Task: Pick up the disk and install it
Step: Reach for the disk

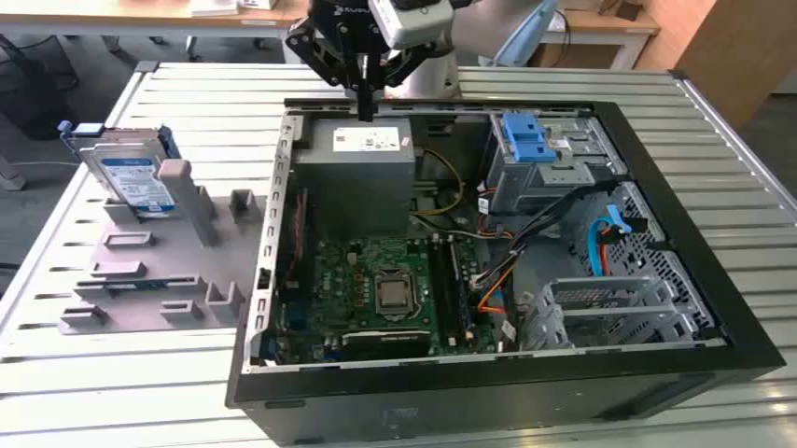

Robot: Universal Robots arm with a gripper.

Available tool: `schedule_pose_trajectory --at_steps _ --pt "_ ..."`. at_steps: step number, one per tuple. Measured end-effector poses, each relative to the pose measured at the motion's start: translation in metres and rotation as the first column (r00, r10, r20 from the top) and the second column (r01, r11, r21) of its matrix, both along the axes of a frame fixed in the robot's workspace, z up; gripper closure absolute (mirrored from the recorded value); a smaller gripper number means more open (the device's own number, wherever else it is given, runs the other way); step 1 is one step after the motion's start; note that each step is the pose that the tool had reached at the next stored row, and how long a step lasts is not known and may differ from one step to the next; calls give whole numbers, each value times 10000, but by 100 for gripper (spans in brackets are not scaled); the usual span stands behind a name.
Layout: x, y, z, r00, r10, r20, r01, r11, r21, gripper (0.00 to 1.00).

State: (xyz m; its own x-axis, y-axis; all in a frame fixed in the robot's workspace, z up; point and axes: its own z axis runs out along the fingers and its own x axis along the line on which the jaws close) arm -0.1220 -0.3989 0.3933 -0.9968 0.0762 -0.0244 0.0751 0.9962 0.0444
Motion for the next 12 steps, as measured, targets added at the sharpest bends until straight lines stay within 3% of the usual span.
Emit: schedule_pose_trajectory --at_steps 12 --pt "-42 0 -1 10000 0 1 0 10000 0 89"
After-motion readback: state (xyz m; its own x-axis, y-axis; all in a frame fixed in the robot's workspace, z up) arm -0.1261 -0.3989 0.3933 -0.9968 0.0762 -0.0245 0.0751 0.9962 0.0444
